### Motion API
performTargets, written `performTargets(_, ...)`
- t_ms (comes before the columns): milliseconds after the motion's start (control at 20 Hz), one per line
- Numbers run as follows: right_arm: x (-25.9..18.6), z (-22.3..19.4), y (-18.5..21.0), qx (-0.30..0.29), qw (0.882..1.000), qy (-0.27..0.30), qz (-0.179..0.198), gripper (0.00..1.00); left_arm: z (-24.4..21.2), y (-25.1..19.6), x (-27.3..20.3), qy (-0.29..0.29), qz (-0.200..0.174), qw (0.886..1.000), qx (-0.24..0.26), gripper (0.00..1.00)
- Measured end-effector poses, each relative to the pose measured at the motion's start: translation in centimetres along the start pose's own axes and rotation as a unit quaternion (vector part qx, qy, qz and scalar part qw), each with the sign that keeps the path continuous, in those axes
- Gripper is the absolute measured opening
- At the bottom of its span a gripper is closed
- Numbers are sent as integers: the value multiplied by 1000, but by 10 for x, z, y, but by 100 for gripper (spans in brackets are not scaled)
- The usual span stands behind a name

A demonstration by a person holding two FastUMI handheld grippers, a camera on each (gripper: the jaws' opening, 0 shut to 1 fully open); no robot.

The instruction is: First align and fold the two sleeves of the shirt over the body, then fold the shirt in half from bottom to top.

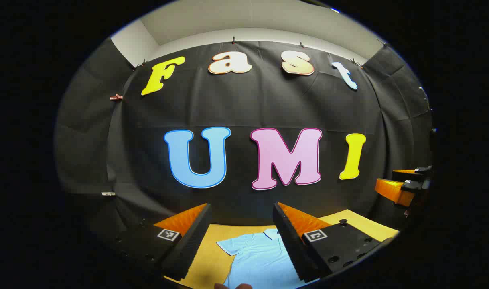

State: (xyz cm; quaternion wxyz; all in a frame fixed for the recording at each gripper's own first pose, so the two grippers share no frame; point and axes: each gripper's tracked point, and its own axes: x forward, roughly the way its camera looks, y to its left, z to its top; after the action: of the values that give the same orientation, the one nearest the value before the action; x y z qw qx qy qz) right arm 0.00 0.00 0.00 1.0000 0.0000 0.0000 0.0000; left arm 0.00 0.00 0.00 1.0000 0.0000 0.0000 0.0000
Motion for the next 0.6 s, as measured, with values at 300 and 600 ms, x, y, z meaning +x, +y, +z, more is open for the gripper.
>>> performTargets(300, -2, -3, -4, 0, 1000, 5, -1, 96, -2, -3, -3, 2, -2, 1000, 2, 96)
performTargets(600, -4, -4, -5, -1, 1000, 5, 0, 97, -3, -6, -4, 3, -3, 1000, 7, 96)
